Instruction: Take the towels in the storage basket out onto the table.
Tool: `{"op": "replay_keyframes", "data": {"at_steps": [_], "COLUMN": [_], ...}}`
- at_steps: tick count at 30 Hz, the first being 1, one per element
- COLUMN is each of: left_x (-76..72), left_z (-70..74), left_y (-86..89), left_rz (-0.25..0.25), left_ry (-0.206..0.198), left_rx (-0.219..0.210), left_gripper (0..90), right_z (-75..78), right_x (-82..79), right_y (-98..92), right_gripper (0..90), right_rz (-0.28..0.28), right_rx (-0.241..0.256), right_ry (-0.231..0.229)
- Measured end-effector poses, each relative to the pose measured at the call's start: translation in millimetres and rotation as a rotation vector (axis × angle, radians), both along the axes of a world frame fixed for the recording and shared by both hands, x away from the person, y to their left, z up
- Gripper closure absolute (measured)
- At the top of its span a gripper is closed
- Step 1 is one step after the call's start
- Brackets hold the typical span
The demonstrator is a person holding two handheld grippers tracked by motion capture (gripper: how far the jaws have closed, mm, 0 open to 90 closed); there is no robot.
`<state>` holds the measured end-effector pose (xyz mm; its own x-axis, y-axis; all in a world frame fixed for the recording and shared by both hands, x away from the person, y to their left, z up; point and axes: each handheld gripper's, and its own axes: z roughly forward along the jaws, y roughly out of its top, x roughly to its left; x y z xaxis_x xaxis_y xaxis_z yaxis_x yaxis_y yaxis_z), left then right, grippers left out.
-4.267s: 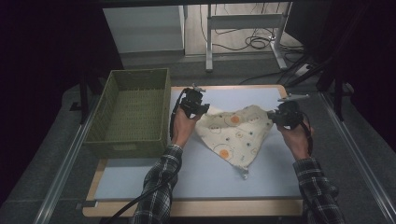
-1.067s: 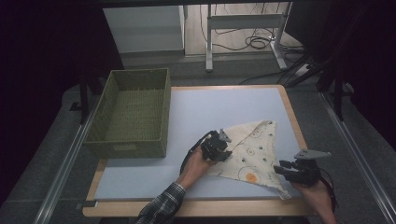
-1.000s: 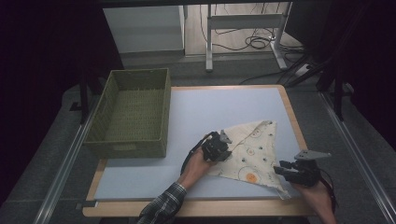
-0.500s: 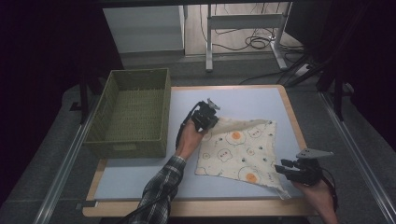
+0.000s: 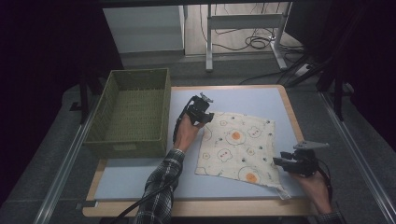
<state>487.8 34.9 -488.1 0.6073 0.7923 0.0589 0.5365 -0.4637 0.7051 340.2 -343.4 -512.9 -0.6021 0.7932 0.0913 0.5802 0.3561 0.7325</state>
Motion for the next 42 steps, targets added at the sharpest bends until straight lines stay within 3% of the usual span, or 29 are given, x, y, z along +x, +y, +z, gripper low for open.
{"op": "replay_keyframes", "data": {"at_steps": [8, 12, 17, 25, 31, 35, 37, 42], "left_x": [19.8, 27.8, 36.2, 42.4, 45.5, 48.0, 47.6, 44.4], "left_z": [-17.7, -23.5, -30.3, -40.2, -46.4, -50.9, -51.1, -50.2], "left_y": [4.8, 5.0, 9.9, 16.2, 16.1, 18.3, 18.1, 14.5], "left_rz": [0.004, 0.02, 0.04, 0.059, 0.063, 0.065, 0.057, 0.026], "left_ry": [0.047, 0.044, 0.047, 0.042, 0.029, 0.033, 0.032, 0.056], "left_rx": [-0.064, -0.058, -0.068, -0.093, -0.091, -0.13, -0.13, -0.16], "left_gripper": [56.9, 54.9, 54.7, 55.1, 50.9, 47.5, 47.7, 71.2], "right_z": [4.6, 6.6, 5.8, 6.8, 0.0, -3.4, -3.2, -2.1], "right_x": [40.1, 63.9, 91.7, 133.5, 151.0, 155.9, 156.6, 154.9], "right_y": [2.8, 3.9, 2.1, -1.0, 4.9, 9.4, 12.0, 17.4], "right_gripper": [48.8, 49.4, 57.3, 67.5, 69.4, 69.3, 70.2, 86.7], "right_rz": [-0.037, -0.05, -0.058, -0.121, -0.162, -0.16, -0.161, -0.155], "right_rx": [-0.045, -0.05, -0.066, -0.037, -0.068, -0.085, -0.098, -0.1], "right_ry": [-0.014, -0.014, -0.008, -0.014, -0.017, -0.024, -0.026, -0.006]}}
